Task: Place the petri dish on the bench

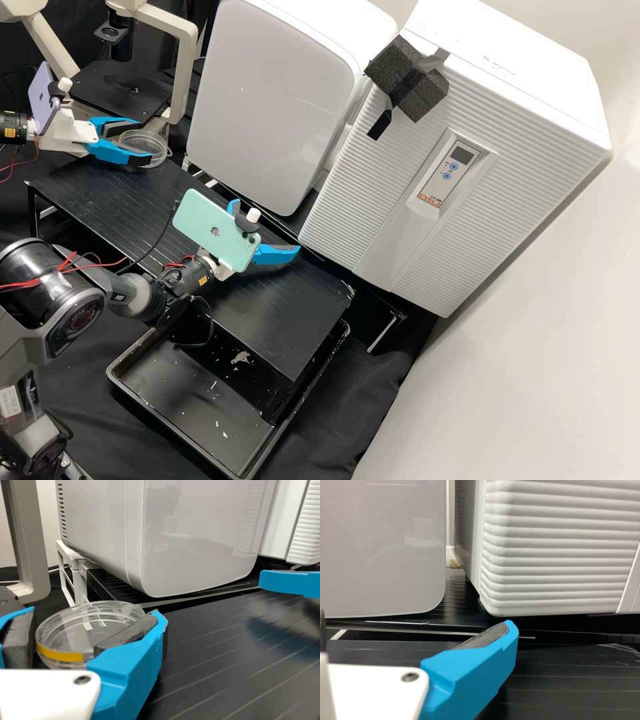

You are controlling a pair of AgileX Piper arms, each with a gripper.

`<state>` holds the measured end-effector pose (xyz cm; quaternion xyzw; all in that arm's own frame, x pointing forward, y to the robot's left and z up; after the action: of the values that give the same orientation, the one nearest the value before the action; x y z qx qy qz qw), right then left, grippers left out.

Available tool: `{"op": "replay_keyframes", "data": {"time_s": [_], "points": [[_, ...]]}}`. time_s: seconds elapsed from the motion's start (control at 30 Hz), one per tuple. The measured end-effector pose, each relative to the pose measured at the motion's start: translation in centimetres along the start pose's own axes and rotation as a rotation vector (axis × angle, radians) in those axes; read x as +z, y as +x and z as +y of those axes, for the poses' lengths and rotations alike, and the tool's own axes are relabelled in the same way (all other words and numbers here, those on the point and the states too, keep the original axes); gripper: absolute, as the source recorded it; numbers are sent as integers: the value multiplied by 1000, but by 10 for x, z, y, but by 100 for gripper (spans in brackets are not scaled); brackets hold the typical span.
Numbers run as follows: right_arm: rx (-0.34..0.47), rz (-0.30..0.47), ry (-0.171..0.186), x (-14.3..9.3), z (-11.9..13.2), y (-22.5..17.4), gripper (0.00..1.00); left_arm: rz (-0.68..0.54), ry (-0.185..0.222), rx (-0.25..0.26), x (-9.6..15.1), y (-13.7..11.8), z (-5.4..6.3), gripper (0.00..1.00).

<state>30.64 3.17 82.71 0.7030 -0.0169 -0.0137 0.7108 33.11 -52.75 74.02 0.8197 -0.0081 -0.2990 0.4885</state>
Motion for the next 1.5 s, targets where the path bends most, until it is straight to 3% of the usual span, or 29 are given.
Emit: {"op": "replay_keyframes", "data": {"time_s": [0.8, 0.97, 1.3, 1.5], "points": [[0, 0, 0, 0, 0, 0, 100, 5, 4, -1, 1, -1, 2, 100], [0, 0, 0, 0, 0, 0, 100, 6, 27, -4, 0, -5, 7, 100], [0, 0, 0, 0, 0, 0, 100, 11, -11, 55, 1, -14, 27, 100], [0, 0, 0, 0, 0, 0, 100, -8, 9, 54, 4, -16, 29, 100]]}}
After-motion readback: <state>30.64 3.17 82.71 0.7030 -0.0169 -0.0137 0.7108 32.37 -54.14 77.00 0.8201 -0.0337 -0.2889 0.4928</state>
